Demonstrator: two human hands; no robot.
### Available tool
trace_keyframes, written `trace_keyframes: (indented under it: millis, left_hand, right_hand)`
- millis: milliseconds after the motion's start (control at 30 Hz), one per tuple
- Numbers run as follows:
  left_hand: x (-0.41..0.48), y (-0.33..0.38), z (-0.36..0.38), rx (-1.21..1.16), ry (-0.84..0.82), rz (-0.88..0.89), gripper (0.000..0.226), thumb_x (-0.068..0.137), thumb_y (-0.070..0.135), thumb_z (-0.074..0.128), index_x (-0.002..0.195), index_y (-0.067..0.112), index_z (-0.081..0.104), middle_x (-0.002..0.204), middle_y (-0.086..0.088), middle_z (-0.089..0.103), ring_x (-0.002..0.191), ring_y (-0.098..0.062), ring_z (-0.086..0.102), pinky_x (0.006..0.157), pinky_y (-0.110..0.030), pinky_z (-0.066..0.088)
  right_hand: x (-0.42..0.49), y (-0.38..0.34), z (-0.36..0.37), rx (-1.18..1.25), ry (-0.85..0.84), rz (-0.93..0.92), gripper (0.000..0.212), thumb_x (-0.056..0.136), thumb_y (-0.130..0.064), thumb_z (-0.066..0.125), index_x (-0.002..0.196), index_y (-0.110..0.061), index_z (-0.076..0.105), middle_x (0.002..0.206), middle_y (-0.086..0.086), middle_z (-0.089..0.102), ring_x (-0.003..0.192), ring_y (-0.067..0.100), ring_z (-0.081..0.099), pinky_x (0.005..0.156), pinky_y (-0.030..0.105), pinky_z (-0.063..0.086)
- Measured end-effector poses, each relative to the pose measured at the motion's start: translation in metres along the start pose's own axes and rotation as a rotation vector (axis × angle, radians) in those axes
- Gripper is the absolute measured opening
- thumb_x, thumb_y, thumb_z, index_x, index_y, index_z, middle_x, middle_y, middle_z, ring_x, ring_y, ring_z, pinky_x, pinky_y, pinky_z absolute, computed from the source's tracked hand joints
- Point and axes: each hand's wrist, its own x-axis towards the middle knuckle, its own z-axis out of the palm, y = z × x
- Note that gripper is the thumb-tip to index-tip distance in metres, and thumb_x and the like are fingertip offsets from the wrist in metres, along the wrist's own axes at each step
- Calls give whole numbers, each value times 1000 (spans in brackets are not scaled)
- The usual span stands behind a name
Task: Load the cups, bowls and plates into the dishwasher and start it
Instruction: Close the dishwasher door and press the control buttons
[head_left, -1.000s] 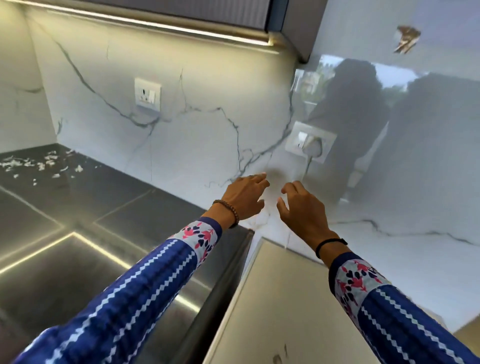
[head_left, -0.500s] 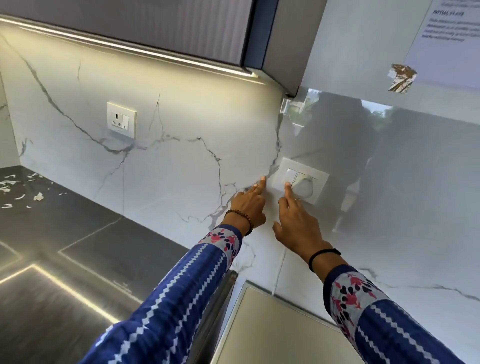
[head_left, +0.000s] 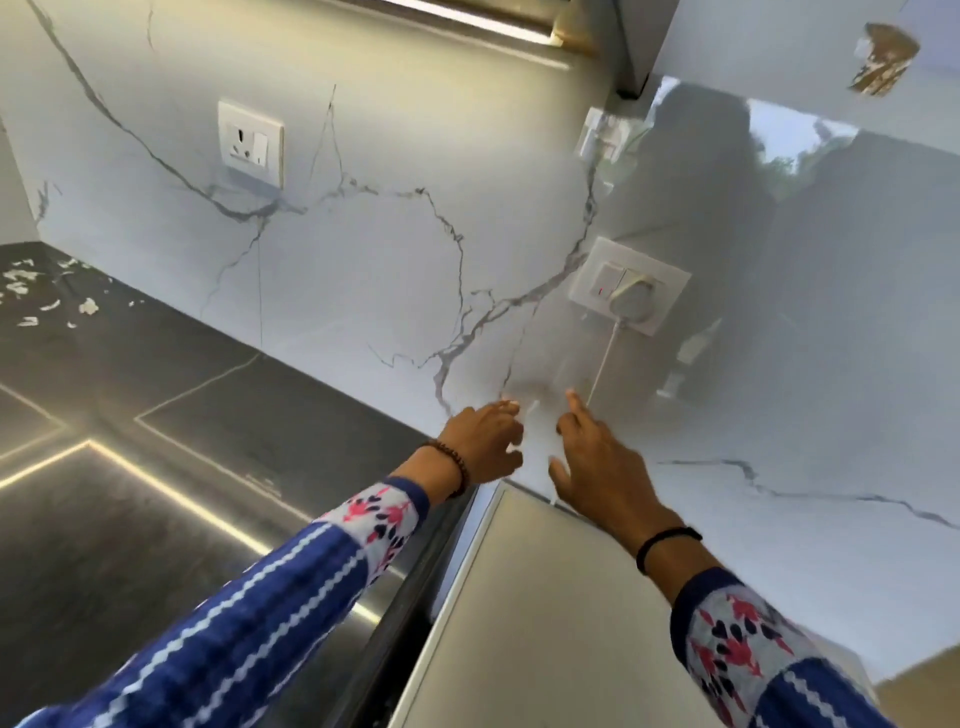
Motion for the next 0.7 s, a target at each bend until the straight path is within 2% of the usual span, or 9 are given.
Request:
trace_keyframes:
  millis: [133,300,467,533,633,700]
  left_hand:
    - [-69,4,53,-25,-112,38,36,97,34,52,130,19,59,155,-1,34,147,-17,25,113,-43,34]
    - [-151,22,89,-52,-198,37,36,99,35,50,133,22,57,159,2,29,149,-12,18,115,-42,29]
    - [-227,47,111,-105,-227,38,35,100,34,49,131,22,57,158,1,32,148,-14,22,116,-39,28]
    - [-258,60,116,-140,-238,33,34,99,34,49,131,22,57,157,2,34,147,-14,25,117,-36,29]
    - [-308,81,123,-186,-271,-3,35,99,33,51,131,21,57,148,3,46,136,-17,42,111,-33,38]
    - [-343,95,128,-203,-321,-21,35,98,32,53,130,20,57,138,2,55,127,-19,51,106,-32,43]
  right_hand:
    - [-82,-33,48,84,-118,-38,40,100,-32,50,136,-15,45,167,3,15,129,20,51,77,29,56]
    - [-172,-75,83,179,-207,-56,33,99,-30,54,128,-13,55,162,8,32,109,22,64,62,27,58]
    - [-247,-115,86,262,-222,-25,44,103,-30,48,144,-15,45,165,6,24,130,23,54,83,29,58]
    - [-278,-130,81,325,-204,-5,47,104,-30,47,148,-15,42,165,5,24,133,24,52,84,28,58]
    - [-331,-152,76,436,-156,9,45,104,-30,50,146,-15,45,159,5,37,123,21,60,83,23,55]
    - [-373,-169,68,502,-88,3,36,100,-26,57,133,-13,56,141,7,55,101,20,68,74,16,53]
